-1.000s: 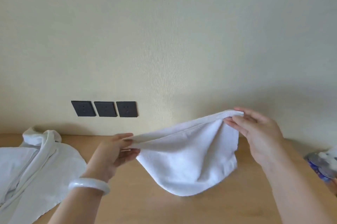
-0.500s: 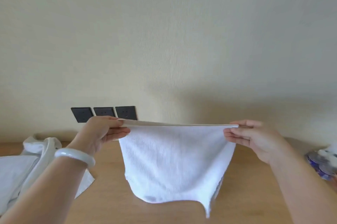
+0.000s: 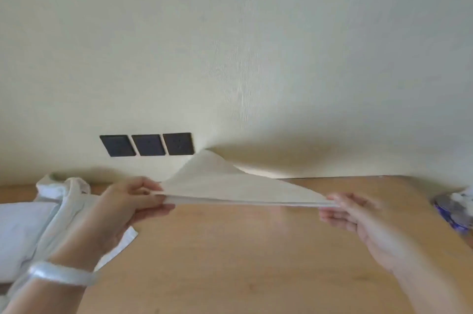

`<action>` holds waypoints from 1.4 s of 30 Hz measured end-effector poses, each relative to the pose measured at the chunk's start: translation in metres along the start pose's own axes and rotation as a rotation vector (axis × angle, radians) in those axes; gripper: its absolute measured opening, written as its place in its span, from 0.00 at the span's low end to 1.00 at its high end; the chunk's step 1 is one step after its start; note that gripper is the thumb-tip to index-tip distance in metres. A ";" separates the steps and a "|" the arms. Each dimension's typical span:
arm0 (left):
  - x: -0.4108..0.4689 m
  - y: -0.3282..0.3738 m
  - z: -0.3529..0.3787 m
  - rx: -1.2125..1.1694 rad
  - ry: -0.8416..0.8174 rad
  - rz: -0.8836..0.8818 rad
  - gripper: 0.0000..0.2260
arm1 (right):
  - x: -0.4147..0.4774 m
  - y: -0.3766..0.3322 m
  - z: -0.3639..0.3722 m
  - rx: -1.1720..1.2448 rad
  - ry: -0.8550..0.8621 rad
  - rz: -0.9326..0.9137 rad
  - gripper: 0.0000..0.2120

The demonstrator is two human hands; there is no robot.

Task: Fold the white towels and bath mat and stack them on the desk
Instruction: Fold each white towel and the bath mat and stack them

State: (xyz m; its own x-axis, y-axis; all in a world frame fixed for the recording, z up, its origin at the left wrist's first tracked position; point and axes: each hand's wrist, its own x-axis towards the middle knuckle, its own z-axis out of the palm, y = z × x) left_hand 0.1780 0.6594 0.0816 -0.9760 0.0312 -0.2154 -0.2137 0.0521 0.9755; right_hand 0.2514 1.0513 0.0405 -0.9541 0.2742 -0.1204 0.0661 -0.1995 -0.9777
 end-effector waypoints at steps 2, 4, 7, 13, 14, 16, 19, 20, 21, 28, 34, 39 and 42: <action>-0.008 -0.064 -0.005 0.072 -0.024 -0.164 0.07 | -0.003 0.065 -0.009 -0.087 0.078 0.152 0.07; -0.016 -0.127 -0.008 0.180 -0.054 -0.292 0.09 | -0.011 0.128 -0.016 -0.167 0.112 0.330 0.06; -0.038 -0.197 -0.003 0.316 -0.057 -0.431 0.10 | -0.031 0.195 -0.023 -0.225 0.129 0.537 0.04; -0.051 -0.241 -0.006 0.393 -0.013 -0.503 0.16 | -0.054 0.214 -0.035 -0.400 0.168 0.668 0.05; -0.049 -0.241 -0.006 0.401 0.010 -0.507 0.16 | -0.053 0.213 -0.036 -0.450 0.158 0.669 0.06; -0.043 -0.245 -0.007 0.363 0.081 -0.508 0.11 | -0.046 0.209 -0.039 -0.610 0.182 0.604 0.09; -0.037 -0.253 -0.003 0.348 0.165 -0.487 0.06 | -0.036 0.200 -0.035 -0.913 0.164 0.438 0.05; -0.037 -0.256 0.000 0.474 0.159 -0.427 0.09 | -0.035 0.199 -0.031 -1.001 0.125 0.401 0.03; -0.040 -0.258 0.004 0.630 0.126 -0.343 0.11 | -0.035 0.200 -0.027 -1.066 0.067 0.353 0.02; -0.057 -0.283 0.027 1.037 -0.361 0.297 0.16 | -0.049 0.237 -0.011 -1.379 -0.519 -0.206 0.09; -0.052 -0.287 0.023 1.096 -0.329 0.464 0.07 | -0.045 0.240 -0.019 -1.318 -0.533 -0.233 0.12; -0.057 -0.288 0.015 1.244 -0.377 0.477 0.16 | -0.046 0.229 -0.041 -1.206 -0.422 -0.057 0.12; -0.056 -0.285 0.014 1.258 -0.372 0.487 0.15 | -0.046 0.221 -0.042 -1.108 -0.386 -0.012 0.07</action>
State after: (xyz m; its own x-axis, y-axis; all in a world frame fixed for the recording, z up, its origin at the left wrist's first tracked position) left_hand 0.2947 0.6572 -0.1854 -0.8300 0.5542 -0.0627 0.5129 0.8026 0.3046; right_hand 0.3217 1.0338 -0.1777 -0.9691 -0.0712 -0.2361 0.0929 0.7816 -0.6169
